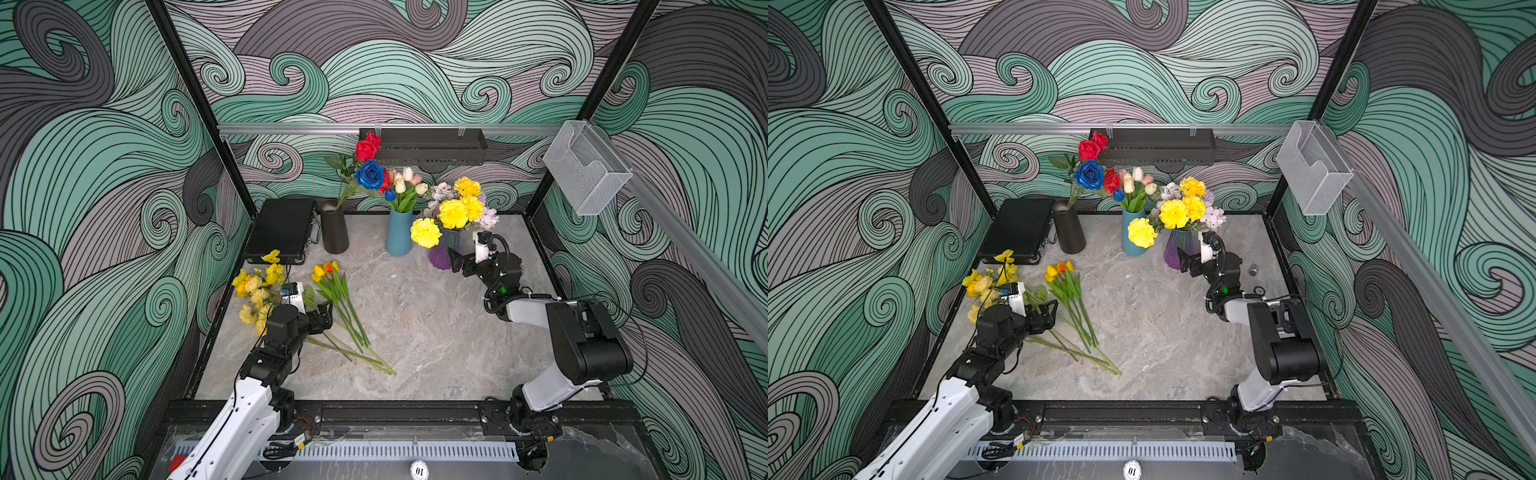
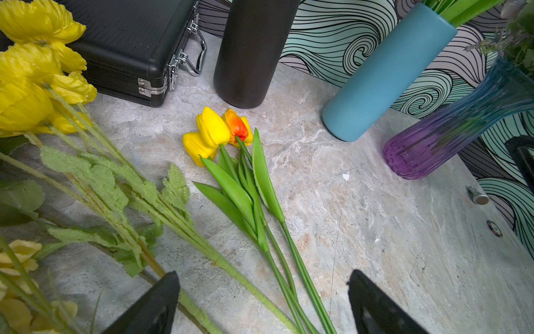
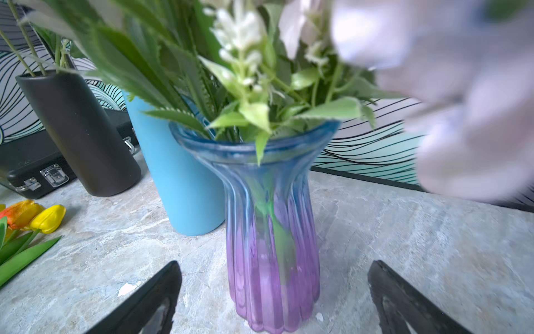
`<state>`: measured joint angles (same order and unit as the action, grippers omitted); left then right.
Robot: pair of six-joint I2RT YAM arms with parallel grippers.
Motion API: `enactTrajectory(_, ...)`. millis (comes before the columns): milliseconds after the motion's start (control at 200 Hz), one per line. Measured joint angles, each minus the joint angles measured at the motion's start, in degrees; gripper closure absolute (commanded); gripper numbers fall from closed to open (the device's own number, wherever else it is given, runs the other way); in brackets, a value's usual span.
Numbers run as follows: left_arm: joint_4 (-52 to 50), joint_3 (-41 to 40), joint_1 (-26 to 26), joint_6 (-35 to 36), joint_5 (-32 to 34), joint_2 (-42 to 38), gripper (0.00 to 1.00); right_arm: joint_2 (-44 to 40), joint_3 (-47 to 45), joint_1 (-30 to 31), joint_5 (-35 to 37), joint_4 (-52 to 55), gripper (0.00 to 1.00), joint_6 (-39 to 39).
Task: Pick out yellow flowers from the vase
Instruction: Pick up the flower from the vase.
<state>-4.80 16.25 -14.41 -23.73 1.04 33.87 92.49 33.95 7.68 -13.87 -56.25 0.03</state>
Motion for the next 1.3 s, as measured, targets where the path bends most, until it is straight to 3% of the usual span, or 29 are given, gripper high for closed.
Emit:
enactTrajectory(140,0.0,0.0,0.0,0.0,0.0,0.0,0.10,-1.5,-3.2,0.9,1.0,-3.8,0.14,0.8)
enactTrajectory(210,0.0,0.0,0.0,0.0,0.0,0.0,0.10,-2.5,-5.0,1.7,1.1,-6.0,0.25,0.6)
enactTrajectory(580,0.1,0.0,0.0,0.0,-0.2,0.0,0.10,-8.1,-7.4,8.6,-3.1,-12.5,0.48,-3.8)
enactTrajectory(1301,0.1,0.0,0.0,0.2,-0.2,0.0,0.10,-0.7,6.7,9.6,-2.6,-9.1,0.64,-12.7)
